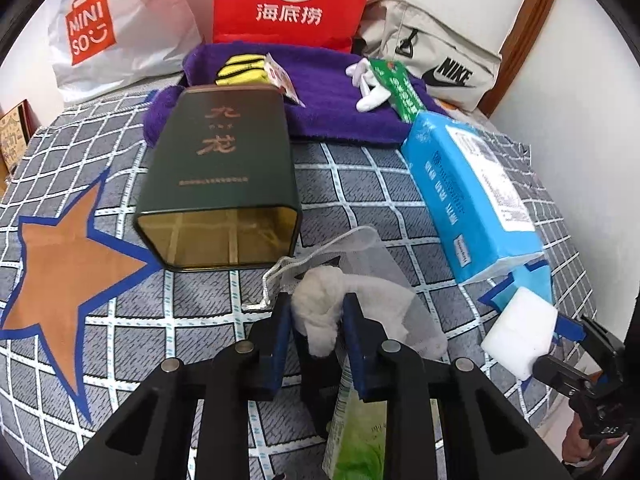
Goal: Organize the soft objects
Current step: 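Grasp the white cloth with the left tool while the right tool grasps the white sponge block, then carry the white cloth with the left tool while the right tool carries the sponge to the towel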
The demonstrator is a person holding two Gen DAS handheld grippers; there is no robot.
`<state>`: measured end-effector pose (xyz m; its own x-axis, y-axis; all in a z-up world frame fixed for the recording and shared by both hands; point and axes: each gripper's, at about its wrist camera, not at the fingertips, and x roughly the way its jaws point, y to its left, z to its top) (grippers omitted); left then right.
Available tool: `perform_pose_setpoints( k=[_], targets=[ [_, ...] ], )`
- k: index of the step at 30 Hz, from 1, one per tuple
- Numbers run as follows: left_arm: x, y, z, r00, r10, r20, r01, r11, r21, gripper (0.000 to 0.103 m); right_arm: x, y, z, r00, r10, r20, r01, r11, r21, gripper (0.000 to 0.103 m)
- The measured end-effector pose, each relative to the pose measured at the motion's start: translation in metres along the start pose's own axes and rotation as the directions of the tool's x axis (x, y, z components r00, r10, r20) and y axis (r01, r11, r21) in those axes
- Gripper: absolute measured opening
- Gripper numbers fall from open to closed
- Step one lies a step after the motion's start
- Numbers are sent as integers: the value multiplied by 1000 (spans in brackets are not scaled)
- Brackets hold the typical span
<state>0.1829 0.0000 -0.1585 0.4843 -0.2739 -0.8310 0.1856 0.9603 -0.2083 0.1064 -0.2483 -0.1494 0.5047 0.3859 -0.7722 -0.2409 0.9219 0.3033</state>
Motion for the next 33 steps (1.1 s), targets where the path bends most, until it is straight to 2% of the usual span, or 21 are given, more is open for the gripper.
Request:
perform_pose_setpoints(
  k=[19,33],
  targets=[
    [-68,4,9,993,-11,116,17,999,-46,24,-48,28,18,994,-22,106,29,998,-59,79],
    [-96,21,29,986,3,169,17,993,-115,25,-61,40,61,989,-46,142,58,995,-85,79]
  ],
)
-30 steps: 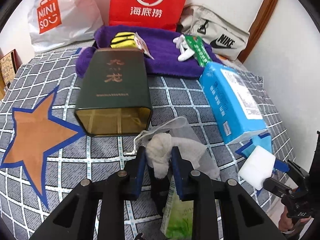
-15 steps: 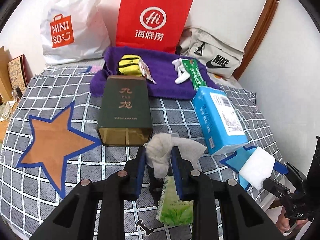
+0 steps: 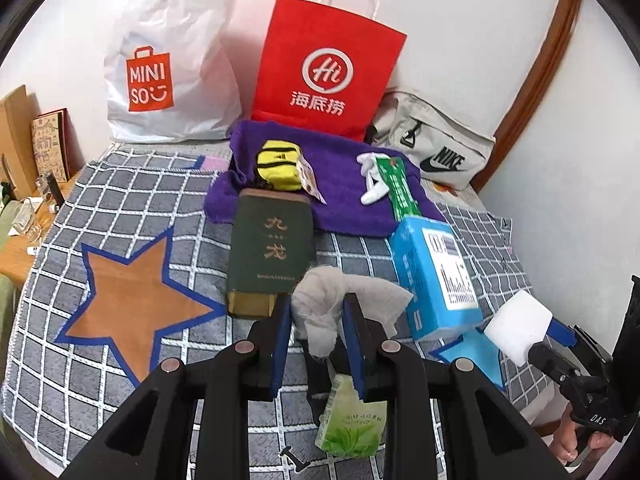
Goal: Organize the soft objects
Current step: 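Carry the white cloth with the left tool while the right tool carries the sponge to the towel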
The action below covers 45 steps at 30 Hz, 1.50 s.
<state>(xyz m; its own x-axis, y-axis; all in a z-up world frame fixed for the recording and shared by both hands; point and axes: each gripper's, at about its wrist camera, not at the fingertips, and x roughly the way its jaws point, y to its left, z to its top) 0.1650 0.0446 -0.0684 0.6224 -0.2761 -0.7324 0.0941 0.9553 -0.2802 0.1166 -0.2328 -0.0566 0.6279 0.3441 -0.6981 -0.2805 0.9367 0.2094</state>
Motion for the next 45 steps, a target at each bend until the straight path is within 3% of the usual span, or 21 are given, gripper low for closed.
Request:
perform_pose_setpoints(
  k=[10,20,34,45],
  targets=[
    [6,5,38,1000,23,21,-23,1000,-8,25,23,-6,52,999,-17,28,17,1000,-10,78],
    [38,5,88,997,70,27,-70,997,22,25,53,-13,113,999,-16,46,18,999,-40,78],
    [85,-7,157,997,74,5,-74,996,46,25,115,-16,181,999,5,34,-2,996,-90,78],
    [136,-1,191,995,94,-13,-94,995,30,25,184,-34,197,999,39,-38,-43,994,-101,78]
  ],
)
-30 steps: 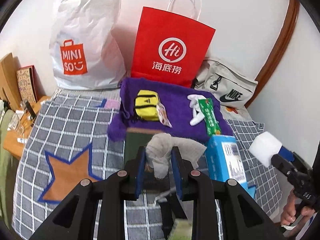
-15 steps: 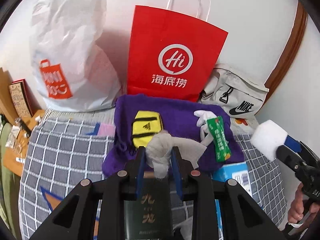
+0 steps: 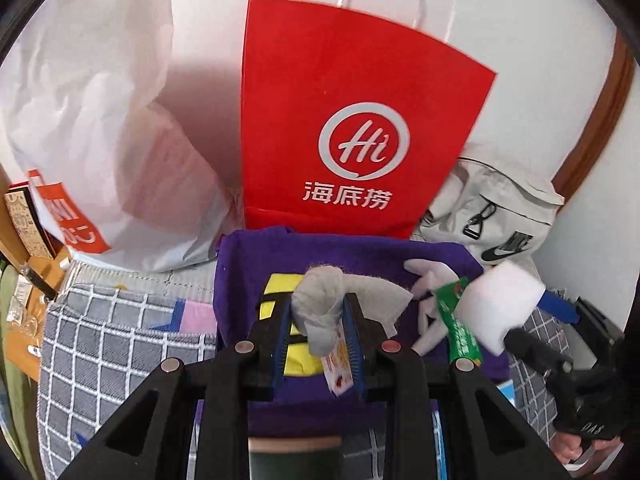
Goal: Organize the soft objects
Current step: 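Carry the white cloth with the left tool while the right tool carries the sponge to the towel, then open the left tool on the purple towel while the right tool releases the sponge there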
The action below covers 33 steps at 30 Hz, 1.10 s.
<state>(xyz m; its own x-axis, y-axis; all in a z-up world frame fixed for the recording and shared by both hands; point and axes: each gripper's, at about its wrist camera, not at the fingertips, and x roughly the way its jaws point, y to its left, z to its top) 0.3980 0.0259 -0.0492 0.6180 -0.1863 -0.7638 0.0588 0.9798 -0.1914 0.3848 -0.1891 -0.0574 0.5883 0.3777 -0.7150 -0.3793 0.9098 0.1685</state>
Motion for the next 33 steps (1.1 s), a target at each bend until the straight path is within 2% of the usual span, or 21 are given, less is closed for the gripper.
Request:
perform_pose_setpoints(
  k=[5,12,18,24,28,30,32,33],
  targets=[
    [30,5,2,999,-39,-38,38,999,-26,25,26,-4,-6,997,18,-71,-20,999,-31,79],
    [62,7,-6,995,-47,-87,45,999,-19,25,58,-10,-16,988,-28,-152,17,997,-78,79],
    [75,11,-9,994,-23,-108,24,1000,3,26,72,-19,-22,983,-27,-180,15,997,-71,79],
    [87,16,-12,990,-24,-141,22,1000,-11,26,89,-19,-27,971,-30,-236,14,998,-69,80],
    [87,17,-12,988,-36,-150,35,999,-8,28,92,-15,-28,970,-36,-241,15,996,-87,82],
    [86,18,-11,987,-40,-155,38,999,-16,33,90,-15,-28,970,-35,-239,16,996,-84,83],
    [87,20,-10,986,-42,-161,39,999,-24,51,89,-17,-28,971,-43,-234,26,997,-76,83],
    [86,19,-10,987,-41,-156,38,999,-20,53,90,-15,-27,972,-48,-230,30,996,-78,83]
  ],
)
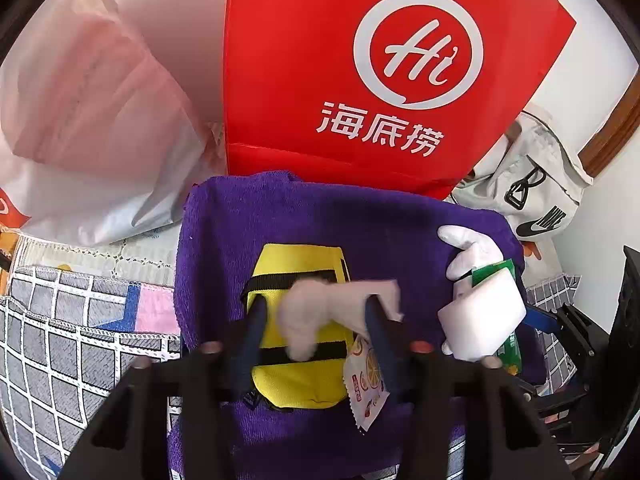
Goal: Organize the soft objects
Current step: 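Open the left tool on the purple towel while the right tool releases the sponge there, then grasp the green leaf-print packet with the left tool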
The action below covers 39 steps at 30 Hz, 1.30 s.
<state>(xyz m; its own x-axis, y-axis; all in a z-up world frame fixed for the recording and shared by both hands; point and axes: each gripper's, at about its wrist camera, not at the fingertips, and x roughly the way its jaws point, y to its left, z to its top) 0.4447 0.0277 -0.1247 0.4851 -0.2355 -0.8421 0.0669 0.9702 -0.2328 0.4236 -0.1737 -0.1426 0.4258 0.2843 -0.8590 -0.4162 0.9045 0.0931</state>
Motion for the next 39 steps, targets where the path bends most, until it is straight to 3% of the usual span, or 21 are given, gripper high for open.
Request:
perform_pose_setpoints(
  k=[5,8,13,19,27,32,39],
  targets=[
    [-11,-3,2,1000,-2,24,2,1000,4,62,-7,-2,1,1000,19,8,-19,1000,19,83],
    [-20,-4,2,999,20,42,-20,1000,2,62,-14,-5,1,999,39,10,-39,999,36,83],
    [-53,-6,4,989,60,139,-61,998,1,62,-32,-4,2,999,36,33,-38,998,55,83],
    [-104,-7,-8,978,27,207,-23,1000,-20,62,-67,10,-8,997,-39,59,35,998,56,83],
    [-159,-12,-60,978,24,208,-23,1000,-5,62,-118,41,-48,994,-81,77,76,995,65,83],
    [-188,-8,-102,977,-7,214,14,999,-32,62,-152,64,-84,980,-134,150,127,990,58,93],
    [-208,-16,-174,974,10,225,-8,1000,-10,62,-180,97,-139,981,-72,181,68,997,28,93]
  ],
)
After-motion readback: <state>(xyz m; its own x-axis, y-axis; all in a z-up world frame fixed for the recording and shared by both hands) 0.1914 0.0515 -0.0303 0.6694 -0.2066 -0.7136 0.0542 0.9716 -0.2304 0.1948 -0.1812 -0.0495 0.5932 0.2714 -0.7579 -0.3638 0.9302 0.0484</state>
